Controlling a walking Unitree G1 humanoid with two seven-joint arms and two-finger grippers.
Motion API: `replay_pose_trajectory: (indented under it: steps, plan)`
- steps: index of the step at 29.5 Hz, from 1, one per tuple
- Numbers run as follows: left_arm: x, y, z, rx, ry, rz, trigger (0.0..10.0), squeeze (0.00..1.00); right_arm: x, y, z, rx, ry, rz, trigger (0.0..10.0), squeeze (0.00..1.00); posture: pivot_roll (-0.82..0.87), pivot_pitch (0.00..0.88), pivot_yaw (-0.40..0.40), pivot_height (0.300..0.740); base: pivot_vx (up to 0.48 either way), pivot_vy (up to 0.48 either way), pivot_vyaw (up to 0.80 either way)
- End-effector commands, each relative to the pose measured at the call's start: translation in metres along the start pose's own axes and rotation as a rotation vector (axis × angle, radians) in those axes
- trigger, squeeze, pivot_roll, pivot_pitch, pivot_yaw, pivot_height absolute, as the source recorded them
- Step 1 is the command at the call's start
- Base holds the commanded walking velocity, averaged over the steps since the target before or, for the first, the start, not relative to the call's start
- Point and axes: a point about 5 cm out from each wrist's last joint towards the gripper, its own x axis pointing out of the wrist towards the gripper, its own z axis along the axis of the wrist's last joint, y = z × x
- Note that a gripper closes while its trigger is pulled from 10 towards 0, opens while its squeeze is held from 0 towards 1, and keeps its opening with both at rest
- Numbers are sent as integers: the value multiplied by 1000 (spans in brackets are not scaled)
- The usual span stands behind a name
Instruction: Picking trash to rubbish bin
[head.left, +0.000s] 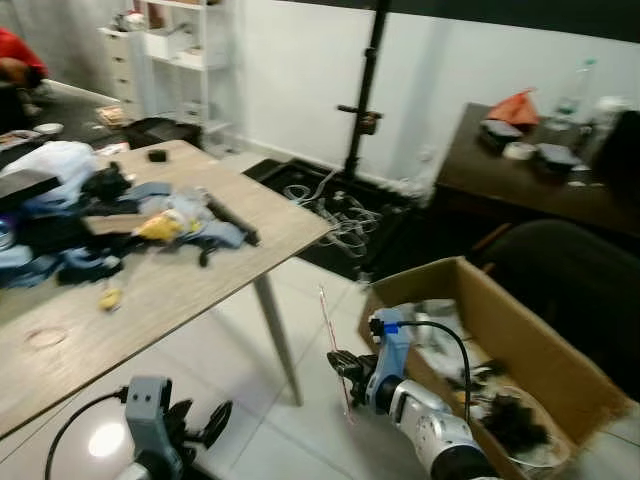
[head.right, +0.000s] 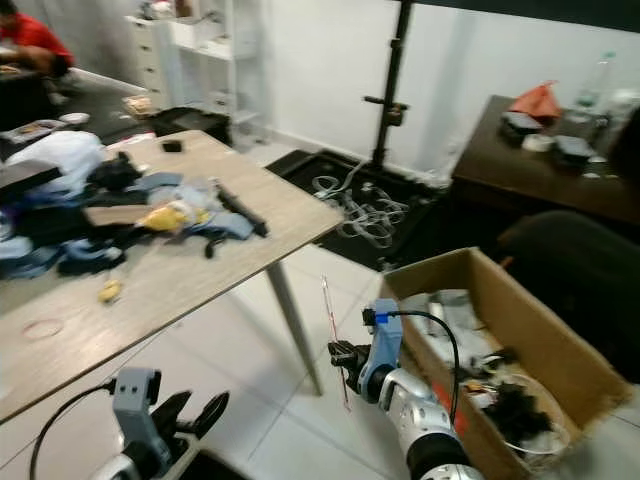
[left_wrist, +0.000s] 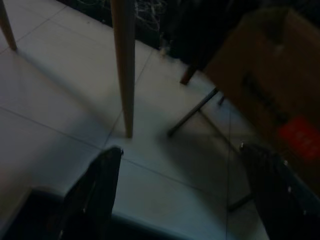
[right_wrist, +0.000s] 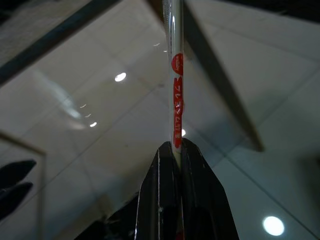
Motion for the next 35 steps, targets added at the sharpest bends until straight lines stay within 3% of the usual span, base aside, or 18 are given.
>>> replay_pose_trajectory:
  steps: [1,4,8,13,19,30,33,34,35]
  plan:
    - [-11,11,-19,10,83,84,10000,0,-9,-6,-30,9,97,-54,10000,0,-9,114,-35,740,0,0,-781]
    - [-24,22,-41,-28,167,186,10000,0,-27,-22,-61,14,201,-171,10000,0,-7,113,-38,740,0,0,-781]
    - [-35,29,-56,-77,221,260,10000,0,-49,-37,-86,27,280,-283,10000,0,-7,115,-39,740,0,0,-781]
    - [-36,30,-58,-85,220,268,10000,0,-54,-41,-90,39,279,-311,10000,0,-12,117,-37,740,0,0,-781]
    - [-26,20,-59,-78,218,219,10000,0,-53,-53,-68,32,166,-361,10000,0,-34,116,-25,740,0,0,-781]
    - [8,-6,-26,-62,48,-65,10000,0,-47,-65,-26,3,14,-403,10000,0,-54,116,-16,740,0,0,-781]
    - [13,-17,-11,-76,-25,-239,10000,0,-48,-73,-7,-15,-48,-422,10000,0,-62,117,-12,740,0,0,-781]
    - [13,-17,-11,-76,-25,-239,10000,0,-48,-73,-7,-15,-48,-422,10000,0,-62,117,-12,740,0,0,-781]
    - [14,-21,-2,-79,-51,-336,10000,0,-49,-76,4,-29,-79,-430,10000,0,-65,120,-11,740,0,0,-781]
